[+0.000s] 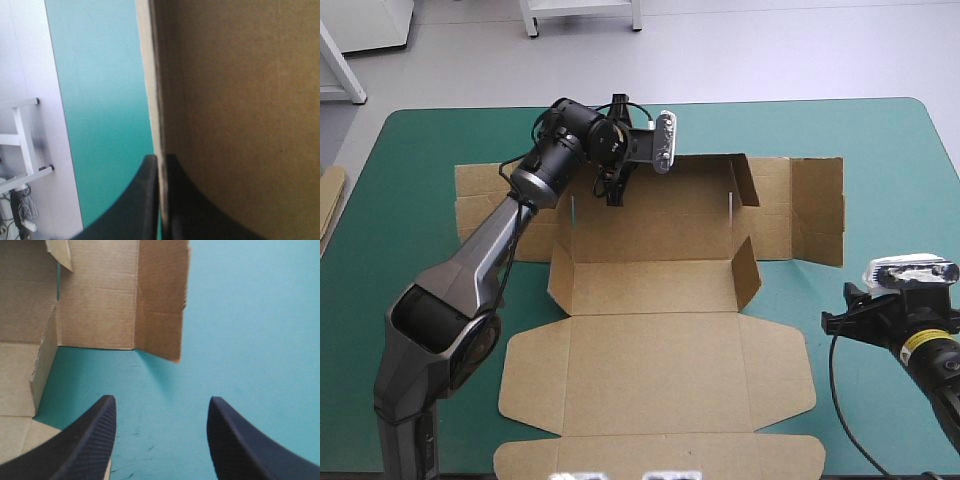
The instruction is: Fold the box
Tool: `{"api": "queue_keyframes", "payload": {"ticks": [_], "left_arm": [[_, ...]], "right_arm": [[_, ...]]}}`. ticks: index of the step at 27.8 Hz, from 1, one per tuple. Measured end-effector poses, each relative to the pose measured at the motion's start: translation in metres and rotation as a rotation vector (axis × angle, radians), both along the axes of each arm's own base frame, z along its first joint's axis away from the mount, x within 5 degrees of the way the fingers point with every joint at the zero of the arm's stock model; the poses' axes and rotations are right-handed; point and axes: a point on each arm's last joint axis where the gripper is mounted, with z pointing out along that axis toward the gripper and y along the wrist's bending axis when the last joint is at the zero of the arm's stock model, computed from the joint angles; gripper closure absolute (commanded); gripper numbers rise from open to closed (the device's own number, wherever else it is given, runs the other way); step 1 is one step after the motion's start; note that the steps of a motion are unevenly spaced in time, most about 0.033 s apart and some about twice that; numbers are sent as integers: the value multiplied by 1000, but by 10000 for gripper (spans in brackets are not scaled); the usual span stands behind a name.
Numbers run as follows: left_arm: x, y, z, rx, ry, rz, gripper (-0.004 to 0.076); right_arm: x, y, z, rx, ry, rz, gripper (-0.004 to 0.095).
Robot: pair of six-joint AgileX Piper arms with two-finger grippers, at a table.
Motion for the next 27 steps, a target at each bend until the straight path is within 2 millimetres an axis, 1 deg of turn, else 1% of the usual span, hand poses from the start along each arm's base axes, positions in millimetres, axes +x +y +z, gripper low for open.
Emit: {"api": "queue_keyframes", "payload": {"ticks": [2,6,9,12,14,17,20,24,25,26,27], "left_arm": [[-12,-6,10,-5,-13,23,733],[-40,-17,29,5,-20,41,733],[-56,-25,31,11,-37,22,733],[-71,-32,21,-6,-70,29,733],[-80,-32,14,-14,-105,31,733],[-94,-26,0,-41,-144,29,733],[-109,-17,-7,-102,-171,33,733],[-127,-4,-14,-140,-194,49,733],[-134,-1,-17,-133,-214,53,733],[-138,-1,-19,-125,-221,49,733],[-141,-2,-22,-115,-225,44,732]], "right_arm": [[0,-4,5,-17,-9,-34,399],[-1,-10,24,-39,-42,-97,399],[4,-10,37,-47,-41,-106,399],[13,-7,45,-57,-14,-100,399],[19,-4,47,-62,10,-92,399],[28,0,54,-64,25,-78,399],[37,4,68,-57,8,-71,399],[52,8,86,-70,-1,-67,399],[65,12,93,-82,11,-64,400],[71,14,96,-84,19,-63,400],[85,19,100,-90,35,-54,400]]}}
